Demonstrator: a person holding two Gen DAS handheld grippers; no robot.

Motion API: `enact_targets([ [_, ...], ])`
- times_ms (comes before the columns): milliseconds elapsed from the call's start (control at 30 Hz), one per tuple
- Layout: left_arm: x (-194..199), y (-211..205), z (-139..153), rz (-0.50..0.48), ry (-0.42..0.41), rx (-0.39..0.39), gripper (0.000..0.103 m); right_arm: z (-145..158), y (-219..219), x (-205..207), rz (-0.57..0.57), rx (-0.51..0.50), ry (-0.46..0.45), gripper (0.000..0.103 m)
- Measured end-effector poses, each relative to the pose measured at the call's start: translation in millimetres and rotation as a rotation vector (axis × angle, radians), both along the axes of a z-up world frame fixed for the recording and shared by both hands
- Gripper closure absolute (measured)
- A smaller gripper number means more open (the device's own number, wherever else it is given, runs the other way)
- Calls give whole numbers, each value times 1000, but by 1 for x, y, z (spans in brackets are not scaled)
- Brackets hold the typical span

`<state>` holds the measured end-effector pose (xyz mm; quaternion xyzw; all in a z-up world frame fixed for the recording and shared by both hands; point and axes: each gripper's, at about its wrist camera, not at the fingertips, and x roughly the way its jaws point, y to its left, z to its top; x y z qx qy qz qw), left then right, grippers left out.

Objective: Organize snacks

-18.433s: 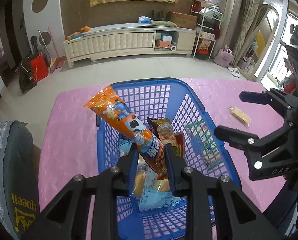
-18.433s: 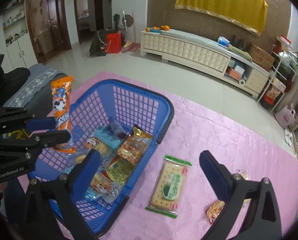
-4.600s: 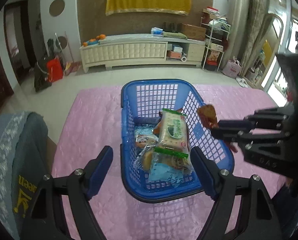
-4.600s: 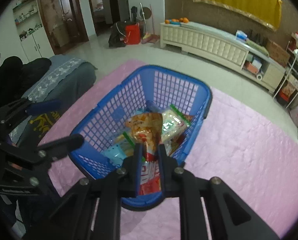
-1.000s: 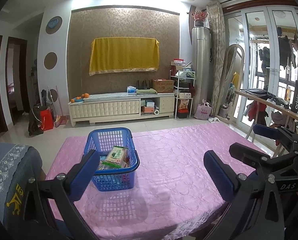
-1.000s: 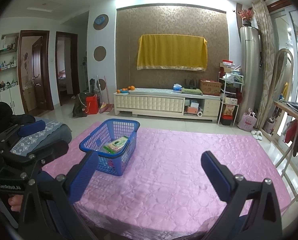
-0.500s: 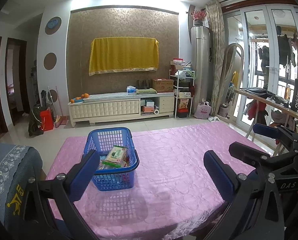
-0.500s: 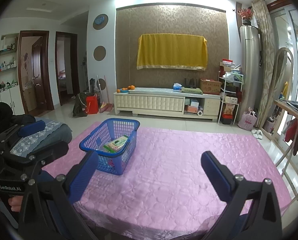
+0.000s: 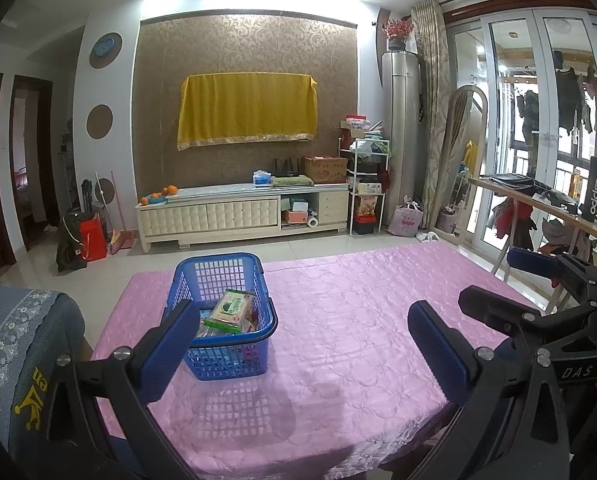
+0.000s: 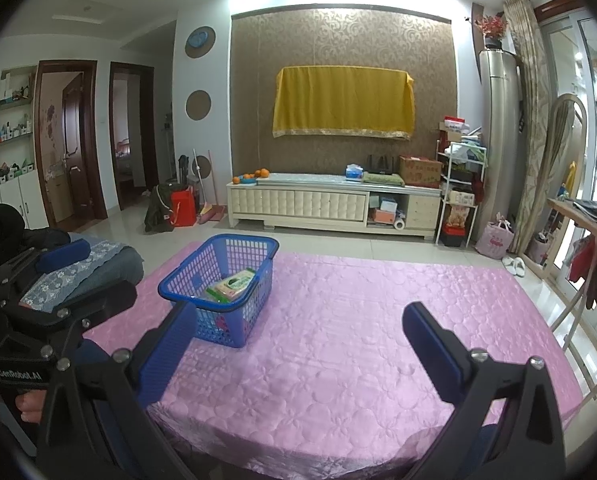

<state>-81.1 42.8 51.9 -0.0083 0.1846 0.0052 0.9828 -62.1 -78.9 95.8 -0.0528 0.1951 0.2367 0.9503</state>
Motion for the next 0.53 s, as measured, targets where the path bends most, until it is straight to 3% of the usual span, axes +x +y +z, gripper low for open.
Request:
enact_targets([
  [533,-1,2,1,-9,0,-9,0,1,4,-4,-2,5,-3,0],
])
